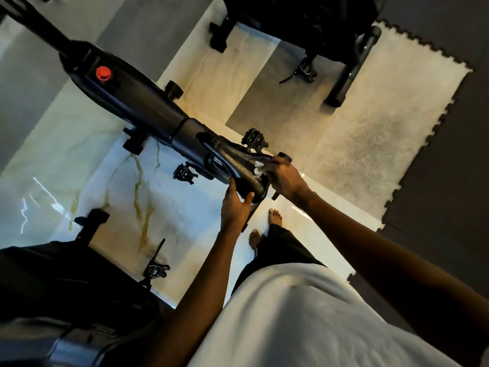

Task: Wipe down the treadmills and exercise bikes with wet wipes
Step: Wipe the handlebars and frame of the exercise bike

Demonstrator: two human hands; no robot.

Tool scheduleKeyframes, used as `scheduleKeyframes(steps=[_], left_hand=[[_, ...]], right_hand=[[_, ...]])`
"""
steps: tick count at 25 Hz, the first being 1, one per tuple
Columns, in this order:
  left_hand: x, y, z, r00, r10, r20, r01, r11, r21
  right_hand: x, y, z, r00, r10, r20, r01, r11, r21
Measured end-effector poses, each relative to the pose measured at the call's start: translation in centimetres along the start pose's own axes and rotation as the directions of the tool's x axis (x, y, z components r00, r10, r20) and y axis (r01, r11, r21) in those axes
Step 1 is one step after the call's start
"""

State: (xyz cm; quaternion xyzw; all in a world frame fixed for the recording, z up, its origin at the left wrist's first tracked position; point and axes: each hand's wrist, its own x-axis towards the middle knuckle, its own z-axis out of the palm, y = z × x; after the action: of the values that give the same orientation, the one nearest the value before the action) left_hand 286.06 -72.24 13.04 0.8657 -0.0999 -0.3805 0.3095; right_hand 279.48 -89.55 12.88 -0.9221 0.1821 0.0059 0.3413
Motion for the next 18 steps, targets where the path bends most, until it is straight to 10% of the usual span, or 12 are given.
scheduleKeyframes(steps=[18], left_hand=[[-0.1,-1.1,-0.5,0.999,0.014,0.038,-0.013,0.999,-0.036]], right_hand=[[-2.4,-2.0,1.8,0.909,0.343,-0.237,-0.305,0.935,0.181]])
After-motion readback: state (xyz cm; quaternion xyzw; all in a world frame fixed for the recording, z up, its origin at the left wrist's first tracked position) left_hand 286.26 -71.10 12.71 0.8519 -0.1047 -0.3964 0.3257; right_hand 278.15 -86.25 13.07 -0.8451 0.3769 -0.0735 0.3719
